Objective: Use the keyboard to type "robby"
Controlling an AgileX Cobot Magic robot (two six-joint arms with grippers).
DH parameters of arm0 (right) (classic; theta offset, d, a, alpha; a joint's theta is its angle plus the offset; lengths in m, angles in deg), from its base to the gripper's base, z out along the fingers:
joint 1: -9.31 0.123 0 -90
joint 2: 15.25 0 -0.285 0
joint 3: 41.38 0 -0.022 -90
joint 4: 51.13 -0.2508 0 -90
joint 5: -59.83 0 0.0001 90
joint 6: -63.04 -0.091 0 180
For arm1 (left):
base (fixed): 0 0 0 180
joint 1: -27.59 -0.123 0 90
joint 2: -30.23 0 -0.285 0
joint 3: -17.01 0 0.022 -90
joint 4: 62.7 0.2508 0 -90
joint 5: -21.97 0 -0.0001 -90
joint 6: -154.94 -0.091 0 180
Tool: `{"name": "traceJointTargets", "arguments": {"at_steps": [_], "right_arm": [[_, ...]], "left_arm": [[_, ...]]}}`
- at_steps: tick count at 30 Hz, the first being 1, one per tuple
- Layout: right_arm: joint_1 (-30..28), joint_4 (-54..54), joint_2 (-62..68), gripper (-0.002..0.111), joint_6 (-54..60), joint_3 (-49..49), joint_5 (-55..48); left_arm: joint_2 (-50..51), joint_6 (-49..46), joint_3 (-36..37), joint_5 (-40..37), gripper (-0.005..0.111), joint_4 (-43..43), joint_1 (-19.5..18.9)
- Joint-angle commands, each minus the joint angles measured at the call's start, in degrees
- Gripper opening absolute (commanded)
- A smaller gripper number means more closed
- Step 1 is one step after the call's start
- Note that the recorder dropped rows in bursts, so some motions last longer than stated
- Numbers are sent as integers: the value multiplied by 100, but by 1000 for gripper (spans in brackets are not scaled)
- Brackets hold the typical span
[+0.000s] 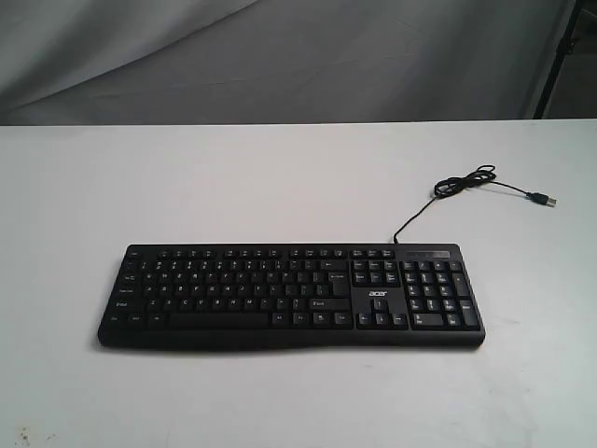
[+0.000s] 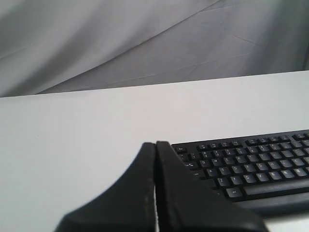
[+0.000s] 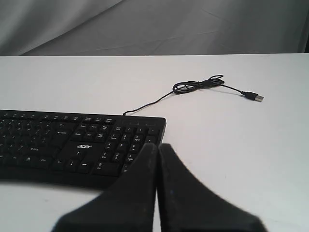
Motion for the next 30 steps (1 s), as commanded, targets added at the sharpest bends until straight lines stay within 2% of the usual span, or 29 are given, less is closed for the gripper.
{"name": "traceJointTargets", "arguments": {"at_steps": [1, 20, 25, 30], "right_arm": [[-42, 16, -30, 0, -5, 21, 2], [-42, 30, -30, 0, -5, 10, -63], [-42, 277, 64, 0, -5, -776, -338], [-42, 879, 967, 0, -5, -2072, -521]], "left_arm": [[-20, 16, 25, 42, 0, 27, 36], [-20, 16, 25, 42, 0, 27, 36], [-20, 16, 25, 42, 0, 27, 36], [-20, 16, 25, 42, 0, 27, 36]]}}
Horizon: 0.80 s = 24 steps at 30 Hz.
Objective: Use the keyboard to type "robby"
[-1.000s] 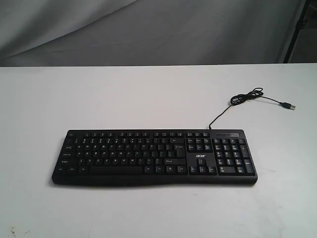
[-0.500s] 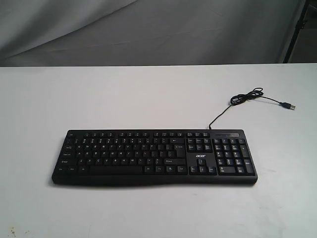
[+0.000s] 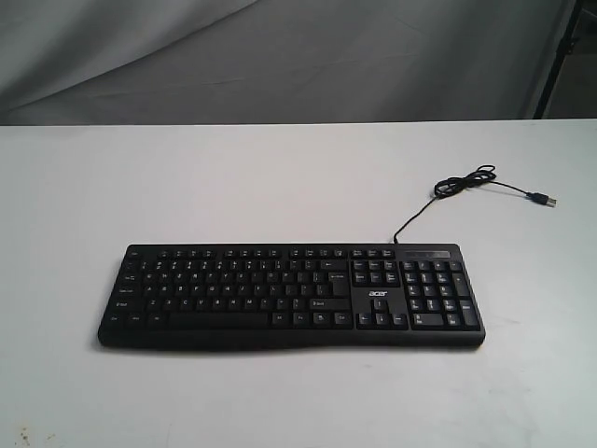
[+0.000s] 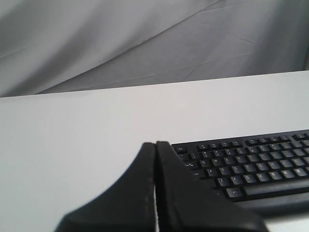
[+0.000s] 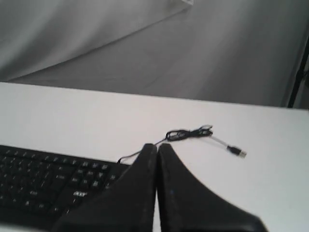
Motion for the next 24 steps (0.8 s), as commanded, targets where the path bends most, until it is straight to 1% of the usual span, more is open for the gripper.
{"name": "traceJointTargets", "arguments": {"at_steps": [1, 2, 4, 5, 7, 8, 9, 10, 11, 12, 13, 14, 15, 16, 17, 20, 24], "right_arm": [[-42, 543, 804, 0, -5, -1068, -205], [-32, 562, 1295, 0, -5, -1534, -305], [57, 562, 1884, 0, -5, -1981, -449], [116, 562, 2068, 0, -5, -2056, -447], [333, 562, 2610, 0, -52, -2178, -116], [540, 562, 2974, 0, -438, -2215, -126], [831, 538, 3279, 0, -1175, -2231, -167], [1020, 528, 3446, 0, -1514, -2231, -167], [1455, 463, 3817, 0, -2007, -2257, -159], [1741, 478, 4057, 0, -1909, -2360, -235], [2269, 595, 4599, 0, -1638, -2714, -553], [2538, 597, 4956, 0, -1582, -2975, -747], [2976, 584, 5647, 0, -1517, -3595, -1086], [3142, 554, 6051, 0, -1443, -3938, -1272], [3372, 416, 6741, 0, -1283, -4573, -1536], [3596, 117, 7719, 0, -905, -5480, -1642], [3786, -130, 8546, 0, -634, -6335, -1642]], "left_arm": [[-20, 16, 25, 42, 0, 27, 36], [-20, 16, 25, 42, 0, 27, 36], [-20, 16, 25, 42, 0, 27, 36], [-20, 16, 25, 42, 0, 27, 36], [-20, 16, 25, 42, 0, 27, 36], [-20, 16, 25, 42, 0, 27, 36], [-20, 16, 25, 42, 0, 27, 36], [-20, 16, 25, 42, 0, 27, 36], [-20, 16, 25, 42, 0, 27, 36], [-20, 16, 25, 42, 0, 27, 36], [-20, 16, 25, 42, 0, 27, 36], [-20, 16, 25, 42, 0, 27, 36], [-20, 16, 25, 42, 0, 27, 36], [-20, 16, 25, 42, 0, 27, 36], [-20, 16, 25, 42, 0, 27, 36], [-20, 16, 25, 42, 0, 27, 36], [-20, 16, 25, 42, 0, 27, 36]]}}
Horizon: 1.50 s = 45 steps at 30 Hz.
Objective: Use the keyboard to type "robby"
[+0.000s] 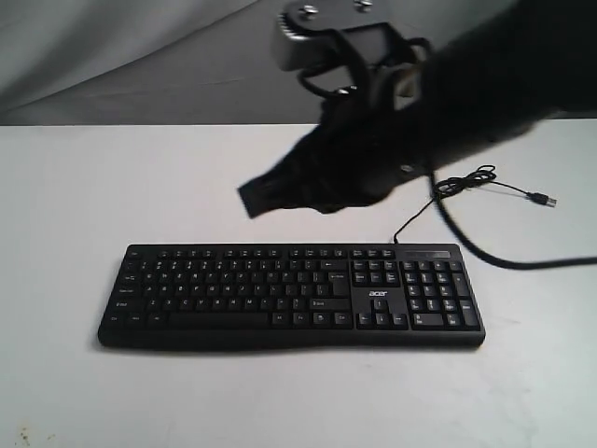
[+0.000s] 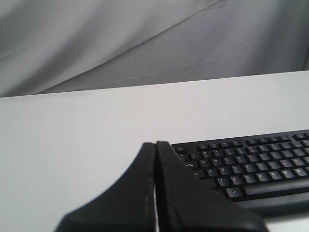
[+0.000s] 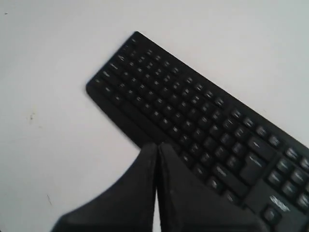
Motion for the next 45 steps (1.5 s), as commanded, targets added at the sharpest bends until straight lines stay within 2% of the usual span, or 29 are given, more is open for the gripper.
{"name": "traceJointTargets", "arguments": {"at_steps": [1, 11, 18, 28, 45], "right_arm": [[221, -267, 894, 0, 433, -867, -73], [546, -321, 2219, 0, 684, -1396, 659], [564, -220, 2931, 0, 1038, -1460, 1398], [564, 180, 4007, 0, 1130, -3002, 209], [406, 272, 4517, 0, 1090, -3057, 364]], "left_arm": [[-20, 16, 25, 42, 0, 27, 36], [-20, 16, 25, 42, 0, 27, 36], [-20, 16, 25, 42, 0, 27, 36], [-20, 16, 25, 42, 0, 27, 36], [-20, 16, 25, 42, 0, 27, 36]]}}
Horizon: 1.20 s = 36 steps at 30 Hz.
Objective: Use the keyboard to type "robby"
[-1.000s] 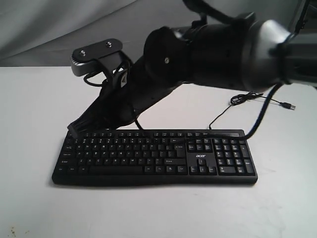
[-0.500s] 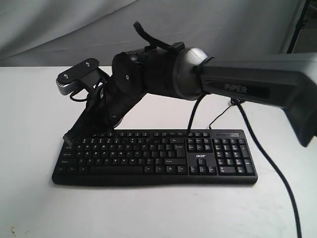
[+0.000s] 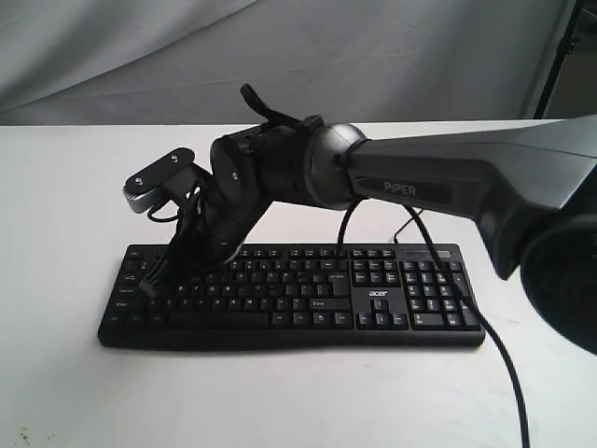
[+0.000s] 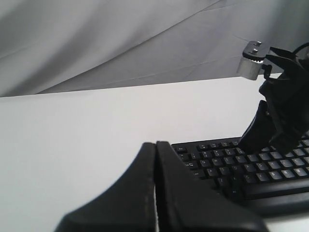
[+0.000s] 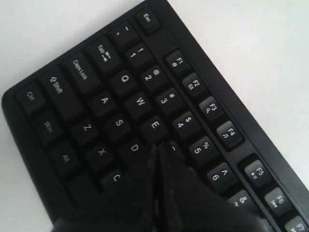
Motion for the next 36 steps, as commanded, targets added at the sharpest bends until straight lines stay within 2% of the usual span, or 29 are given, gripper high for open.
{"name": "traceJointTargets", "arguments": {"at_steps": [1, 36], "right_arm": [[-75, 38, 25, 0, 20, -45, 132], [-75, -150, 408, 0, 20, -45, 460]], "left_arm": [[-20, 16, 25, 42, 0, 27, 36], [-20, 16, 25, 42, 0, 27, 36]]}}
